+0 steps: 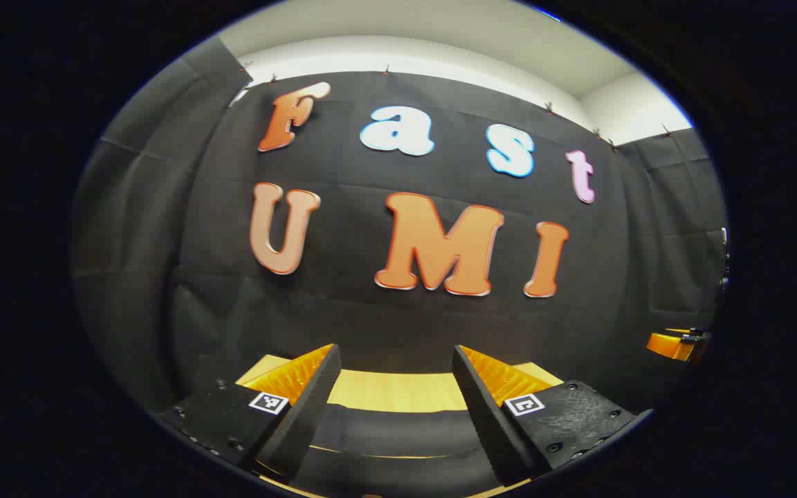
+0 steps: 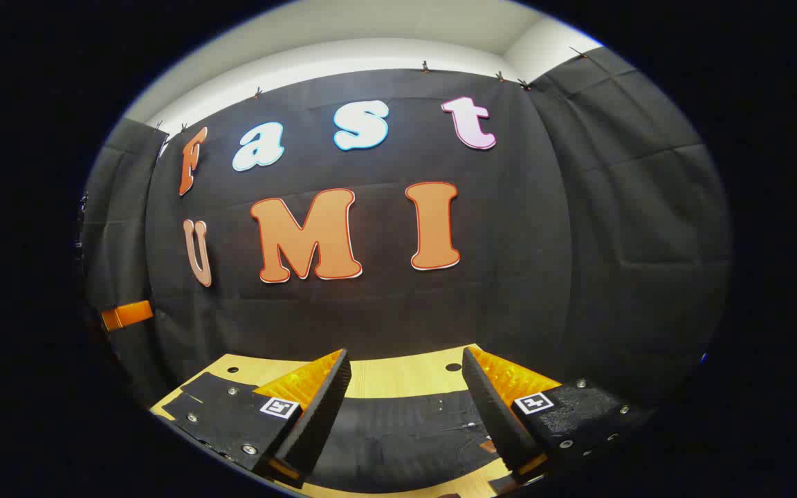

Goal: Grasp the waist and the cuffs of the jeans and fold them to make the two legs overlap; first hold the waist and fold one-third of the jeans toward the cuffs, then hold the cuffs and fold the remaining one-third in the same direction to finish folding.

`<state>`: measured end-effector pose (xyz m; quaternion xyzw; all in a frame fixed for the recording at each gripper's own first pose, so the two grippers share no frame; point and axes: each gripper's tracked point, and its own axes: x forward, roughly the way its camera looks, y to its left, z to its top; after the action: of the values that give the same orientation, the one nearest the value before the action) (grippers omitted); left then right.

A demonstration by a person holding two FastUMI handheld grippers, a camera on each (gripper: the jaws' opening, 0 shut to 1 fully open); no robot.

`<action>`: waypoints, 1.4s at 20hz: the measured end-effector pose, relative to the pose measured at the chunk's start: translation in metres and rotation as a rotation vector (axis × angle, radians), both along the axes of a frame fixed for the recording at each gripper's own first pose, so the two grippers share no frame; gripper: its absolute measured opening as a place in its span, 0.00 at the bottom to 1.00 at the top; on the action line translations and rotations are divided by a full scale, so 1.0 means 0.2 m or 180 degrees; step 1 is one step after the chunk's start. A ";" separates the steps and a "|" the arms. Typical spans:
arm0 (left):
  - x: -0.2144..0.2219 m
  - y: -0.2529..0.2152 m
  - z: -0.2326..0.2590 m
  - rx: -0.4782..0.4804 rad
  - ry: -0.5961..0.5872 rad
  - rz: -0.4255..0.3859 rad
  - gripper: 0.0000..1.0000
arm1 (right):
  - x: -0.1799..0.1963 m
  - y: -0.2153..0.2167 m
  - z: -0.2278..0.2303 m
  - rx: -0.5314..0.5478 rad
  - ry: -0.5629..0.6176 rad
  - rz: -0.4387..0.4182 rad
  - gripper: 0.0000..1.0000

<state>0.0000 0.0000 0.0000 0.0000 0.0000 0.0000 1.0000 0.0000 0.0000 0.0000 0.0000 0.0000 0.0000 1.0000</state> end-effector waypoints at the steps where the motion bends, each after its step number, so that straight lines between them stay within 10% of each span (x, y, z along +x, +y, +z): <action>1: 0.00 0.06 0.02 0.0018 -0.0048 0.0096 0.95 | 0.03 0.00 0.00 -0.0014 0.0019 0.0011 1.00; 20: -0.11 0.57 -0.10 0.0028 0.0130 0.0618 0.98 | 0.21 0.29 -0.10 0.0011 0.0224 0.0396 0.98; 28: -0.20 0.76 -0.62 -0.1101 0.0846 0.0842 0.97 | 0.24 0.35 -0.21 0.0074 0.0466 0.0494 0.98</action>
<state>-0.0399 0.1520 -0.1237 -0.1710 0.1314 0.1309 0.9677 0.0485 0.0700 -0.0412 0.0115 0.0731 0.0775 0.9942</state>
